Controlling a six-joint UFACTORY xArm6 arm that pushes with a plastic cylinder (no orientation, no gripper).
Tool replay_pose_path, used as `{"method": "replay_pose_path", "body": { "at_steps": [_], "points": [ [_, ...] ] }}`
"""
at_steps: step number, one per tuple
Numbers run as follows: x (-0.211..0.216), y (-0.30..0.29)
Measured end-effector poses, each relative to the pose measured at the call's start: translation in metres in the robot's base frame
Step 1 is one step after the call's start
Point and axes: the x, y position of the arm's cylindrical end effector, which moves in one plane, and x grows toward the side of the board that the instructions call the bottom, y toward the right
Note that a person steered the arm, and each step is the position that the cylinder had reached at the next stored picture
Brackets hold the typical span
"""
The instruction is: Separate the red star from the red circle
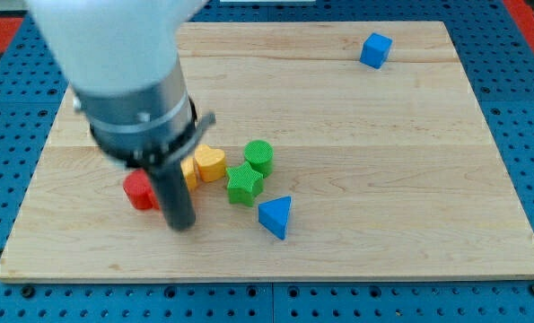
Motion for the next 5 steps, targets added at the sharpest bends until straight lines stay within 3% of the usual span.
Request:
{"method": "replay_pose_path", "body": {
  "at_steps": [1,2,3,4,5],
  "points": [
    [-0.041,-0.004],
    [0.002,-0.004],
    [0.025,-0.054],
    [-0.005,-0.089],
    [-0.047,-0.079]
  ]
}}
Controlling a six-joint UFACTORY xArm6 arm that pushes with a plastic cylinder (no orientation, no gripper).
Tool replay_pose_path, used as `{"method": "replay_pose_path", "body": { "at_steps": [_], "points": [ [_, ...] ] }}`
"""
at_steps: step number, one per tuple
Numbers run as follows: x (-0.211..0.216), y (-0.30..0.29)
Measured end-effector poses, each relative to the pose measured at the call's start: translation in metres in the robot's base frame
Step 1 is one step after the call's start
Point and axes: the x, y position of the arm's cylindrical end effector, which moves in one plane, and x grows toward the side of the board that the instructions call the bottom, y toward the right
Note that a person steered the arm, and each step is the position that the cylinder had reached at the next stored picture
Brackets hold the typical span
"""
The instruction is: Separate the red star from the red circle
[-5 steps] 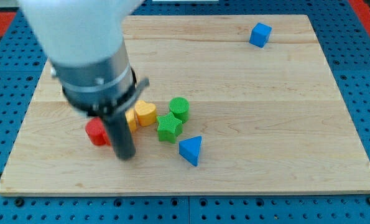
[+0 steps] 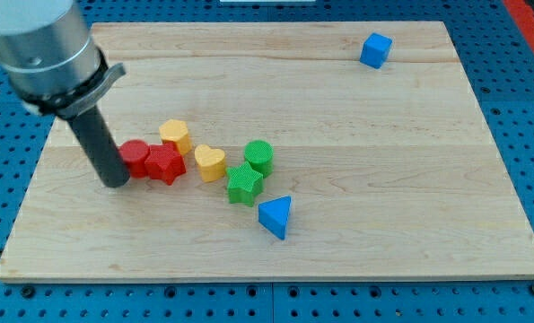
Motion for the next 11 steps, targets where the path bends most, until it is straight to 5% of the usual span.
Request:
{"method": "replay_pose_path", "body": {
  "at_steps": [2,4,5,6,7,8,9,11],
  "points": [
    [-0.011,0.076],
    [0.011,0.033],
    [-0.044,-0.006],
    [-0.072,0.015],
    [-0.044,0.088],
    [-0.083,0.074],
    [-0.101,0.166],
    [0.1,0.267]
  ]
}}
